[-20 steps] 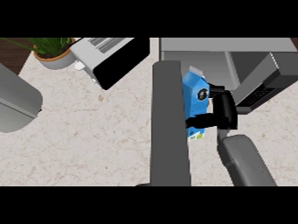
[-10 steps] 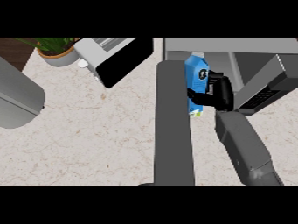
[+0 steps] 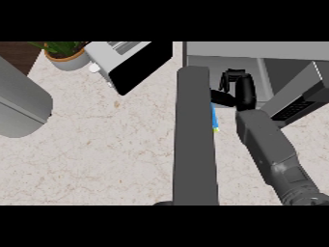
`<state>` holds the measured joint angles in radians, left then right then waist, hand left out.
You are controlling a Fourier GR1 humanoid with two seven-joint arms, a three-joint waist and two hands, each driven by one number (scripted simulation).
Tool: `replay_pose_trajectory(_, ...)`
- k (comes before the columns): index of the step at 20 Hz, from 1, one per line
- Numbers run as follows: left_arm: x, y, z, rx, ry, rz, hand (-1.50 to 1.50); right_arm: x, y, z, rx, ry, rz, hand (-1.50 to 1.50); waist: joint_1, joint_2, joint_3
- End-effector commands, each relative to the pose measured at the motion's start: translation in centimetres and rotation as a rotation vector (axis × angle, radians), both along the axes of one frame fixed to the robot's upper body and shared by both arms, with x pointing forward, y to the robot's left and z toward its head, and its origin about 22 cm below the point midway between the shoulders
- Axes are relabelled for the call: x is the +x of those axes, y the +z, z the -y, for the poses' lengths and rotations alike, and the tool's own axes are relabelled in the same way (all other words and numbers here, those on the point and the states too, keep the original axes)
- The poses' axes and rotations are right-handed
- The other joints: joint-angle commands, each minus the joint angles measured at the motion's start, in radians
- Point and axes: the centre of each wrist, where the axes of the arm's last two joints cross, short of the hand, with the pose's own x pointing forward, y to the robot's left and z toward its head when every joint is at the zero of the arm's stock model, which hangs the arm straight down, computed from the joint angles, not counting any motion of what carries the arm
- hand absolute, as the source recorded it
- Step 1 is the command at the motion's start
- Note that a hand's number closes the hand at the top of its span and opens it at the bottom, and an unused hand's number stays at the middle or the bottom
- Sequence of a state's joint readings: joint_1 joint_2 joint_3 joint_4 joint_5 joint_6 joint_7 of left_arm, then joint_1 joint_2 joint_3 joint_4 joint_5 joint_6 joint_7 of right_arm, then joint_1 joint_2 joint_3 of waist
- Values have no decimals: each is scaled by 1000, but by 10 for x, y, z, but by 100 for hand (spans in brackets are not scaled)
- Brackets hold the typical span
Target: Pick up the milk, place it into the microwave and close the microwave
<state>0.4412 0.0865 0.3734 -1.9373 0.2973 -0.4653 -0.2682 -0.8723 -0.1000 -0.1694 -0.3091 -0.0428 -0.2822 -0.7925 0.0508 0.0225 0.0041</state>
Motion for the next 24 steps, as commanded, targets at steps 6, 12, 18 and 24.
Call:
replay_pose_trajectory(6,7,-3,-9,-9,-10,0,-150,13,15,-19,-329,-117,125,150,28,9,-3)
replay_pose_trajectory(12,13,-9,-14,10,-1,26,-150,21,26,-11,-448,-237,105,150,33,12,-3)
replay_pose_trajectory(18,10,-14,3,4,-43,2,-150,23,30,6,-409,-338,86,150,50,21,-1)
replay_pose_trajectory(24,22,-10,5,1,-50,12,-150,21,29,27,-419,-404,63,150,65,35,0)
